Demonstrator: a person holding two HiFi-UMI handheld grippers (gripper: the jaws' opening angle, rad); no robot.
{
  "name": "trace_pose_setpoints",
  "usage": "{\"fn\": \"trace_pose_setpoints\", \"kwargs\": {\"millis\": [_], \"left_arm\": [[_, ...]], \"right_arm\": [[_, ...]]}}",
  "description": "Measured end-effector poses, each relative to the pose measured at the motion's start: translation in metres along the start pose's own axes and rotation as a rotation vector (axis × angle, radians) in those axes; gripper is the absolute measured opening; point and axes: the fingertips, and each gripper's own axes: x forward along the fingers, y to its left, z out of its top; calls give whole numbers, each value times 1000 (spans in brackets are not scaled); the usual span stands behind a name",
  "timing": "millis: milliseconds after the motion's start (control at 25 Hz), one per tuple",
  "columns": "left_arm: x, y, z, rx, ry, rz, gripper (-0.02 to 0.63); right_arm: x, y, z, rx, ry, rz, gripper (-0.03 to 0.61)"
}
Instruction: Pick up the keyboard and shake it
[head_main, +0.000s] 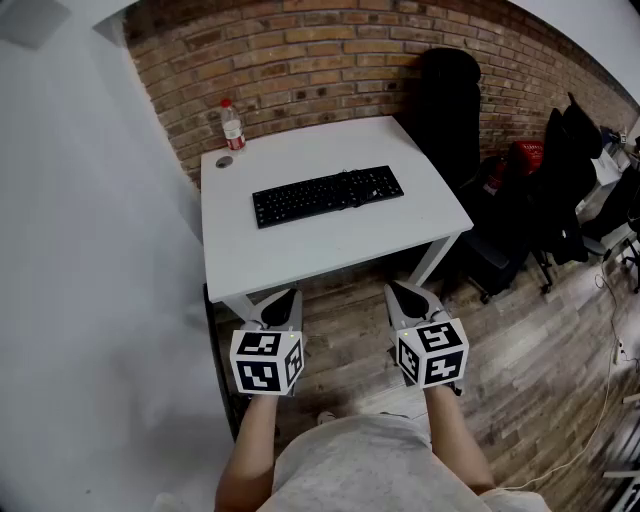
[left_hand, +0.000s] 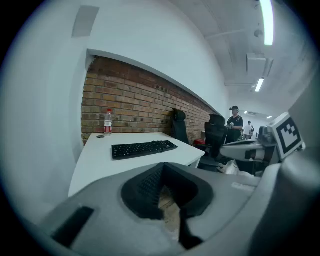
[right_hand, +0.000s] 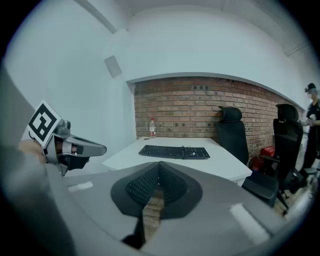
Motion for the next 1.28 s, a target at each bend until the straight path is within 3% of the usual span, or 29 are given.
{"fn": "trace_pose_setpoints", "kwargs": {"millis": [720, 1280], "left_arm": [[29, 4, 8, 14, 18, -2, -6], [115, 21, 36, -36, 22, 104, -6]], "right_arm": [[23, -22, 1, 40, 0, 2, 11], [106, -94, 20, 28, 14, 105, 11]]}}
